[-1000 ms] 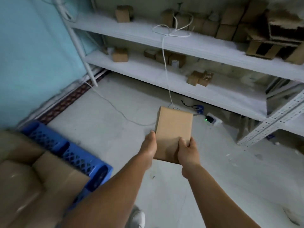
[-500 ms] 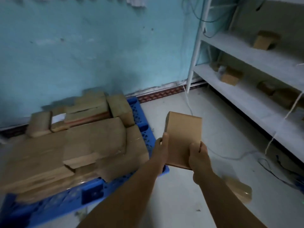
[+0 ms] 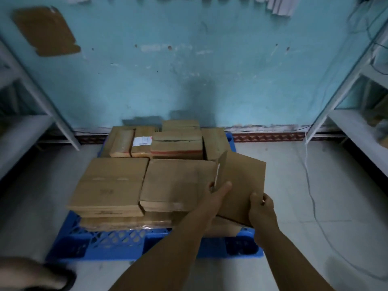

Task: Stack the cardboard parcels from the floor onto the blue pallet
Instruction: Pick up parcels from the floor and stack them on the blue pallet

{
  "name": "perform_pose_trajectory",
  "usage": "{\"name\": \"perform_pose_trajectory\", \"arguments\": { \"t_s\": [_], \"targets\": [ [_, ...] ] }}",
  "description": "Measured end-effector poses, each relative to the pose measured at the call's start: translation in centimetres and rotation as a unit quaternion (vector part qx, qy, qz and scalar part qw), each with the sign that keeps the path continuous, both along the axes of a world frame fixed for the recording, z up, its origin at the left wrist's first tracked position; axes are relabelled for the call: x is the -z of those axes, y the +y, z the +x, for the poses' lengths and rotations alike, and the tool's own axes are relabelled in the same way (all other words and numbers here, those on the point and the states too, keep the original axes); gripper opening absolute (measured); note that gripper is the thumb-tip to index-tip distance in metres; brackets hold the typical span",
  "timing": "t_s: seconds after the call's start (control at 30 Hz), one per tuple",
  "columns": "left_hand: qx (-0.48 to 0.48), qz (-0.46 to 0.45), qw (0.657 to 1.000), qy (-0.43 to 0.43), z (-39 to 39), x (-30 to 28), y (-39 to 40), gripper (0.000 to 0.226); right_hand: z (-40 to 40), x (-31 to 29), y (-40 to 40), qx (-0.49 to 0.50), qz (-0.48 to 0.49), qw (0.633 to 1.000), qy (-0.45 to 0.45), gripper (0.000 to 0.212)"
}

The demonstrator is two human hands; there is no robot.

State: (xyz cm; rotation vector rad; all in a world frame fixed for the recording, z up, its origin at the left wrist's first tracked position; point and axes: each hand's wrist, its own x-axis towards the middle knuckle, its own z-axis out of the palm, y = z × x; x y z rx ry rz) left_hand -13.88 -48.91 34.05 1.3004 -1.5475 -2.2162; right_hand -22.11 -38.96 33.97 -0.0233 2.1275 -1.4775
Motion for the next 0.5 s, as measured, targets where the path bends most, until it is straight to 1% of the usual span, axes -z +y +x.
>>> {"name": "perform_pose_trajectory", "arguments": {
  "t_s": [0.07,0.2,0.3,0.4,0.5],
  "targets": [
    [-0.014,0.015,1.000,-0.014,0.6,0.6,-2.0,0.079,0.3,0.4,-2.0,-0.012,0.006,1.000,-0.006,0.050],
    [-0.044,0.014,0.999,-0.025,1.3,1.6,-5.3,0.090,0.6,1.1,-5.7,-0.064,0.035,0.997,0.001,0.052],
    [-0.081,0.023,0.996,-0.025,1.6,1.7,-7.4,0.088,0.5,1.7,-8.6,-0.104,0.057,0.993,0.016,0.056],
    [-0.122,-0.004,0.992,-0.039,1.8,2.0,-9.7,0.095,0.0,2.4,-11.6,-0.159,0.085,0.983,0.033,0.059],
    [-0.170,-0.048,0.979,-0.101,2.0,2.1,-12.0,0.108,0.0,1.9,-15.0,-0.218,0.106,0.969,0.048,0.062]
  ]
}}
